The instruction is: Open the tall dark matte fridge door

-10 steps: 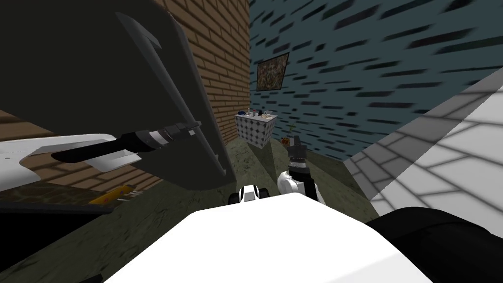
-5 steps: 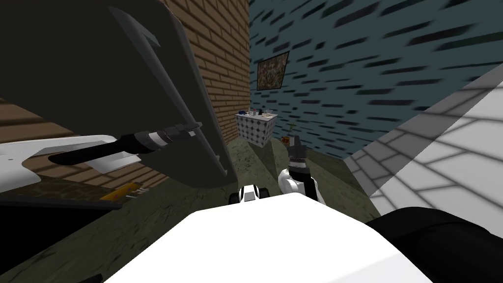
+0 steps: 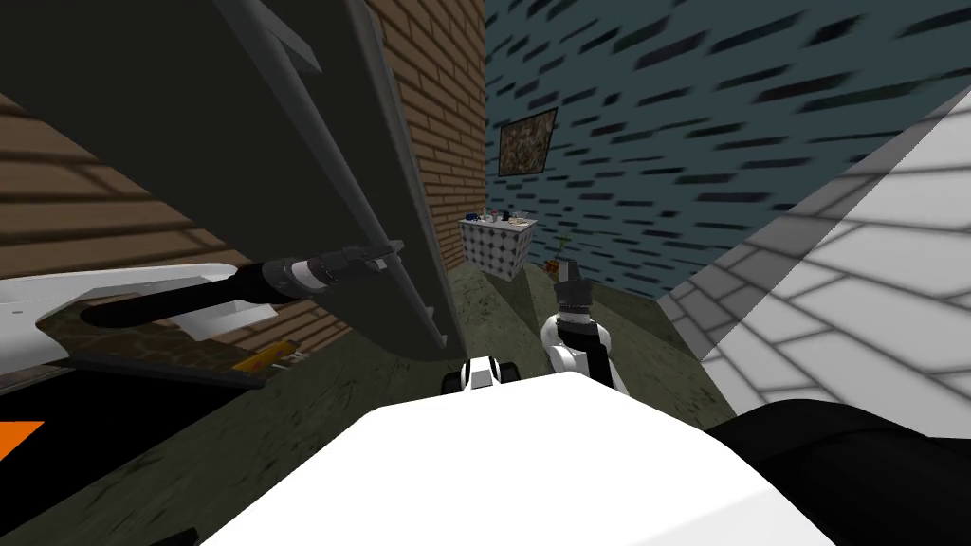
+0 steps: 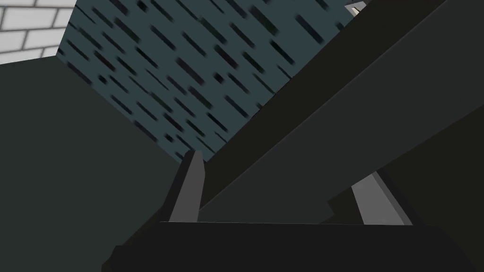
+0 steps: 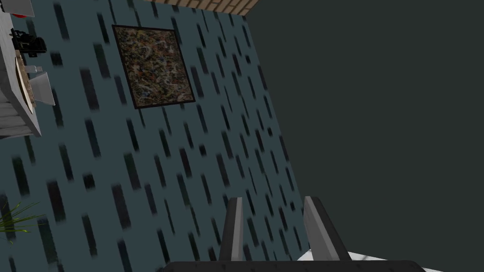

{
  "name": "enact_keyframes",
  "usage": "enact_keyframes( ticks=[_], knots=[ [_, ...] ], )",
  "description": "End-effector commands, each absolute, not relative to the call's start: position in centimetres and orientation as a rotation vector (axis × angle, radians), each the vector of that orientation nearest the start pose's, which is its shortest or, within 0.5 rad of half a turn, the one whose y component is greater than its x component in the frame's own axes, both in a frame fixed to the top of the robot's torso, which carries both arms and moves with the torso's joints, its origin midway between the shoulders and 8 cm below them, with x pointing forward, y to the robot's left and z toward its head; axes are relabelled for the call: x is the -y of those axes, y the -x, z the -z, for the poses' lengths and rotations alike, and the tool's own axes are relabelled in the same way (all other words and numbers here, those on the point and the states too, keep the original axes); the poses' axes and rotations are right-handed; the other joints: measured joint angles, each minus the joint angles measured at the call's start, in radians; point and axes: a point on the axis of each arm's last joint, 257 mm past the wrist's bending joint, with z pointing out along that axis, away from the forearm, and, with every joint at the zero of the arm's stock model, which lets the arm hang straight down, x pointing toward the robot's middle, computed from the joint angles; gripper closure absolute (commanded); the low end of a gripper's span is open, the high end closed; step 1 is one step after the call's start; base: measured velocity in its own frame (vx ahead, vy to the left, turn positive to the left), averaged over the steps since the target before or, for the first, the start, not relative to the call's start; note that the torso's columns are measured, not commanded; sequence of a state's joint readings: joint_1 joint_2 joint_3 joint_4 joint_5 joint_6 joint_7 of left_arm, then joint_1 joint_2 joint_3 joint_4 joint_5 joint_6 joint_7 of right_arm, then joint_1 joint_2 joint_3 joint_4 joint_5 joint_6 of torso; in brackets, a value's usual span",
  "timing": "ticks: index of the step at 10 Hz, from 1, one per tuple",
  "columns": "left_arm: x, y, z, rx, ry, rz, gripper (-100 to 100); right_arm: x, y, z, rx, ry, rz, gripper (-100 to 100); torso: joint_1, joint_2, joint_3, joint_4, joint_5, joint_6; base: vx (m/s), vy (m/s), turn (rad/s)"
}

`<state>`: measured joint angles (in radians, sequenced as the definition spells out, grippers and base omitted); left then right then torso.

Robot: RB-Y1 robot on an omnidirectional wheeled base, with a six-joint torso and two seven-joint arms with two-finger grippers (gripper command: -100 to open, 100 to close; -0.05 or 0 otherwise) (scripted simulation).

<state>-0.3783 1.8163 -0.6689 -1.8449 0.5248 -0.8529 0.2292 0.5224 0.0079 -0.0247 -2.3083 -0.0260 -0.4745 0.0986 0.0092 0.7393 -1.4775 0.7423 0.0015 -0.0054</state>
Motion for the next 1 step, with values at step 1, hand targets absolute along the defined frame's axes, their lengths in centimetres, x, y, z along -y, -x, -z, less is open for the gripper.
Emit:
enact_keyframes(
  ticks=[1],
  knots=[
    [-22.27, -39.76, -7.36, -1.710, -0.308, 1.381, -100, 29.34, -33.86, -2.57, -0.625, -0.652, -1.190, 0, -0.003, 0.000, -0.001, -0.001, -0.001, 0.001, -0.075, 0.103, 0.037]
  ],
)
